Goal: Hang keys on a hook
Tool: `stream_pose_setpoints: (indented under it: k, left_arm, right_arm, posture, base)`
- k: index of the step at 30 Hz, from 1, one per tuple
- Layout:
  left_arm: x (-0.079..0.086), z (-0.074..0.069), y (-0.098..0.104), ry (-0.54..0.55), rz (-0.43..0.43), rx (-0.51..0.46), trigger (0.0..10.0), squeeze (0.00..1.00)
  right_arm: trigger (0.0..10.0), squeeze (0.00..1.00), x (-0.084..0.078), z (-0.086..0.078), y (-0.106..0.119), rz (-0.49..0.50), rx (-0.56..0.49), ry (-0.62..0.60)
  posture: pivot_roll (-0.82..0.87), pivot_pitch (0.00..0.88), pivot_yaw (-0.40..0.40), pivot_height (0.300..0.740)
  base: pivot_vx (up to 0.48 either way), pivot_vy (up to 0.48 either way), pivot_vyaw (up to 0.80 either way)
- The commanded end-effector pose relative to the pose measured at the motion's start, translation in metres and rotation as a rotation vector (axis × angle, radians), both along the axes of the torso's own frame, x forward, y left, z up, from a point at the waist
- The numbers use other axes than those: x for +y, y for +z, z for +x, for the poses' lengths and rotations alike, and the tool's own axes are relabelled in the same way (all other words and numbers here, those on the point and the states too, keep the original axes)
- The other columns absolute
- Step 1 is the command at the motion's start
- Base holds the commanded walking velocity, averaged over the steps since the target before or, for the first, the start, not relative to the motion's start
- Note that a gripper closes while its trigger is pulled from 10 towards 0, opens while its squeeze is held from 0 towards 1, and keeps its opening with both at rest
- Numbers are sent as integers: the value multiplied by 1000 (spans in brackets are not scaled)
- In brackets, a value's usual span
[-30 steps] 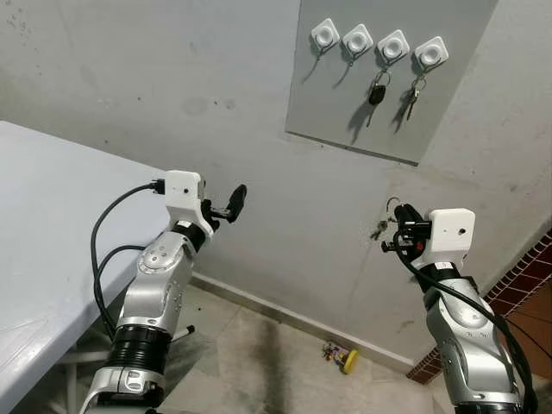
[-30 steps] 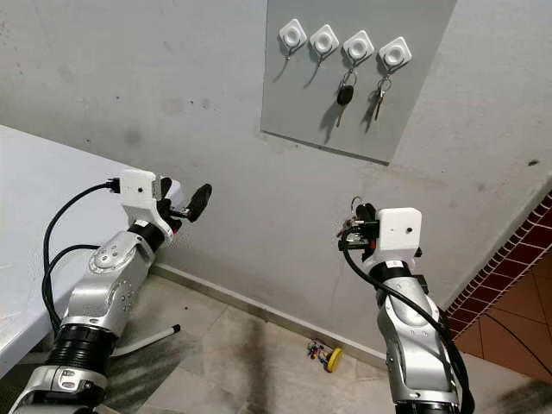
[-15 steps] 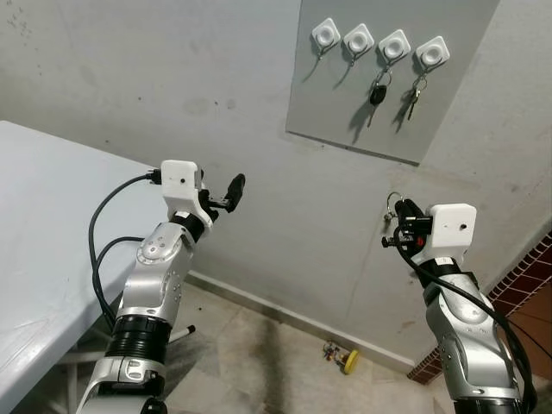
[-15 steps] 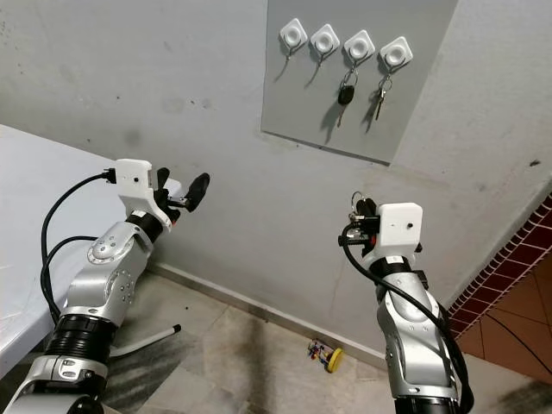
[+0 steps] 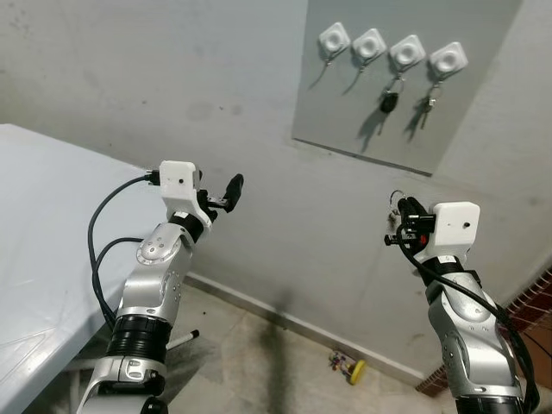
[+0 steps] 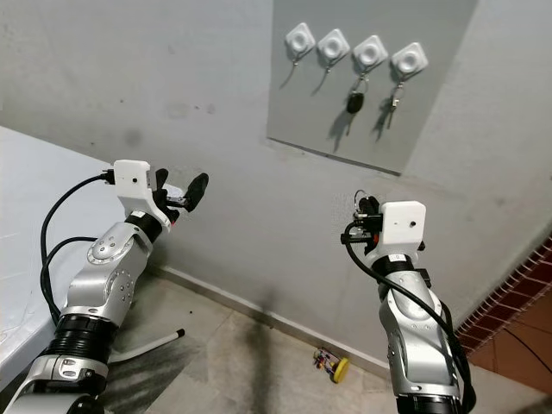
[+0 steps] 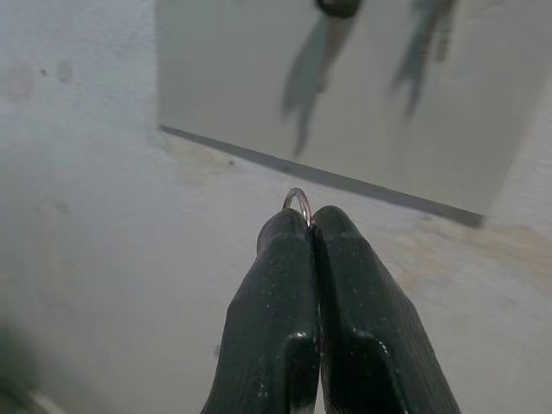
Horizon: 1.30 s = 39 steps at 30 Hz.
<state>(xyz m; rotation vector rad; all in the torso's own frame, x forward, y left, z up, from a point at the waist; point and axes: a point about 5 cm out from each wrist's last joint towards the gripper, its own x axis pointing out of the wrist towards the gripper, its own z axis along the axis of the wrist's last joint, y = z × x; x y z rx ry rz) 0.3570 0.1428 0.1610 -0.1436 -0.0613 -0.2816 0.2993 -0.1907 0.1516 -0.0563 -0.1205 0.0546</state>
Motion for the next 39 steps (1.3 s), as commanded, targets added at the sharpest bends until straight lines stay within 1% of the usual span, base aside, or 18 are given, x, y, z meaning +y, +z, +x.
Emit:
stream_pose_setpoints:
  k: [1,39]
  left_arm:
    - [1,0,3,1,0,-10,10000,0]
    - [0,-1,0,10,-13,-7,10000,0]
  right_arm:
    - [10000,0,0,1,3,-1,-11,4]
    - [10000,0,0,1,3,-25,-4,26]
  posture:
    - [32,0,-48,740]
    - [33,0,-68,740]
  base:
    - [251,0,0]
    - [259,0,0]
